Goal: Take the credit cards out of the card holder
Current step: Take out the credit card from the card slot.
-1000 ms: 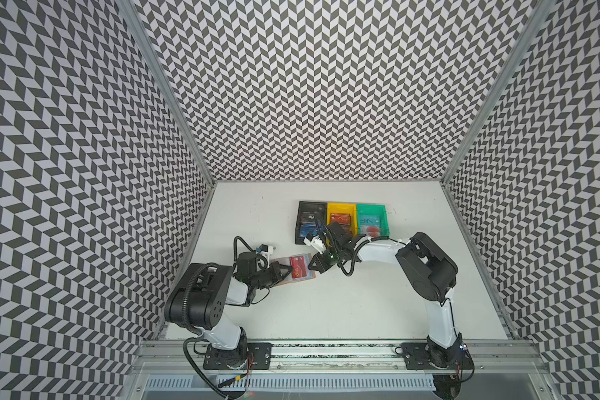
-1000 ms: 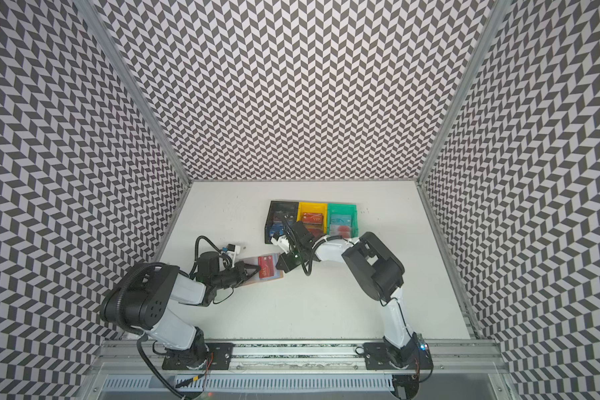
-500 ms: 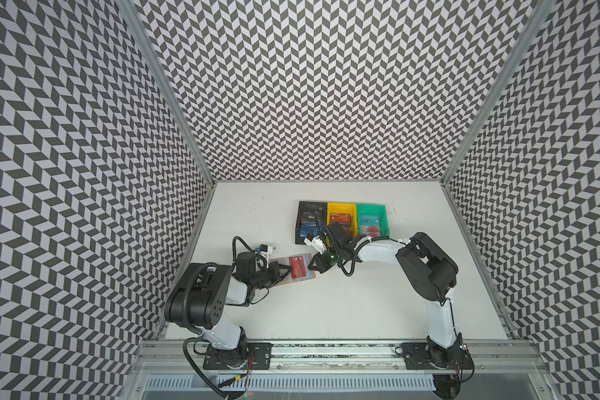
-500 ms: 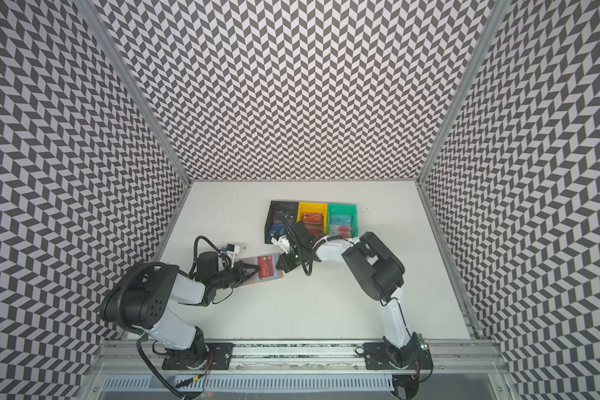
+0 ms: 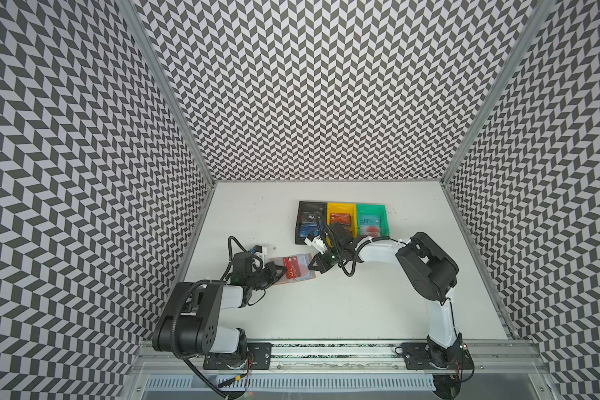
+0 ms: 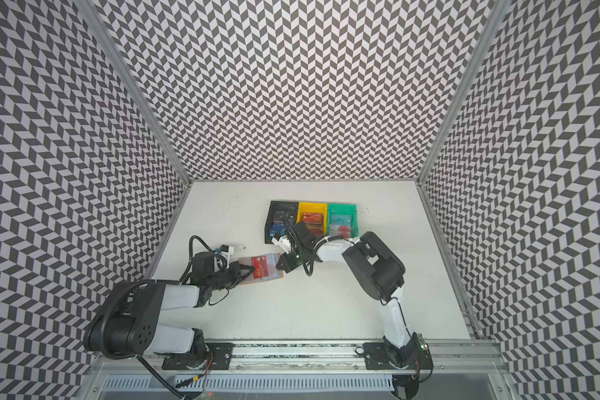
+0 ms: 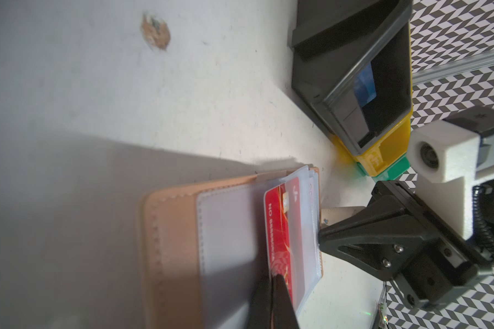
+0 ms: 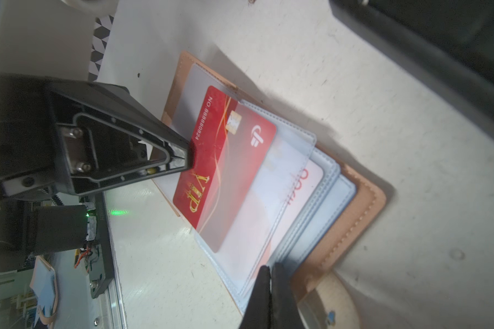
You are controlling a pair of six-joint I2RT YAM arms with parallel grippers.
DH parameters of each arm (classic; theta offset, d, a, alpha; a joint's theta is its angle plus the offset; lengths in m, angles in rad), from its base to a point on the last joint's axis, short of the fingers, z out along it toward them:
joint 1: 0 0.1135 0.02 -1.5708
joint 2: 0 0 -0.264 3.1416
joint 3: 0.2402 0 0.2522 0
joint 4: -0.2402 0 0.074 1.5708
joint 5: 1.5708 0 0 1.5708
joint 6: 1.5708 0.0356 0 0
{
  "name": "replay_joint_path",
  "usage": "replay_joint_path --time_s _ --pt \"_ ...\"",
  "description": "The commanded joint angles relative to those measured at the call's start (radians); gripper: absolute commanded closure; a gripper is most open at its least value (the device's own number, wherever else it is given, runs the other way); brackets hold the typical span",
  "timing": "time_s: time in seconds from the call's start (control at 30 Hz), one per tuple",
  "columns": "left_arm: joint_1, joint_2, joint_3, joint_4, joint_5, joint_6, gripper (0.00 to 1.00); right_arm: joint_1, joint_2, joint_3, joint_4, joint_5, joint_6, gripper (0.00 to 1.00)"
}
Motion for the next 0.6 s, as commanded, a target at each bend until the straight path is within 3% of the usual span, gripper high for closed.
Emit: replay_joint_path --time_s 0.0,0.57 --pt "0.011 -0.034 0.006 -0.1 -0.067 0.014 1.0 -0.023 0.038 -0.05 -0.116 0.106 -0.021 0.93" --pt "0.023 -0.296 0.071 -0.408 -0.188 0.046 1.0 -0.024 0.04 -0.038 -0.125 0.096 -0.03 0.93"
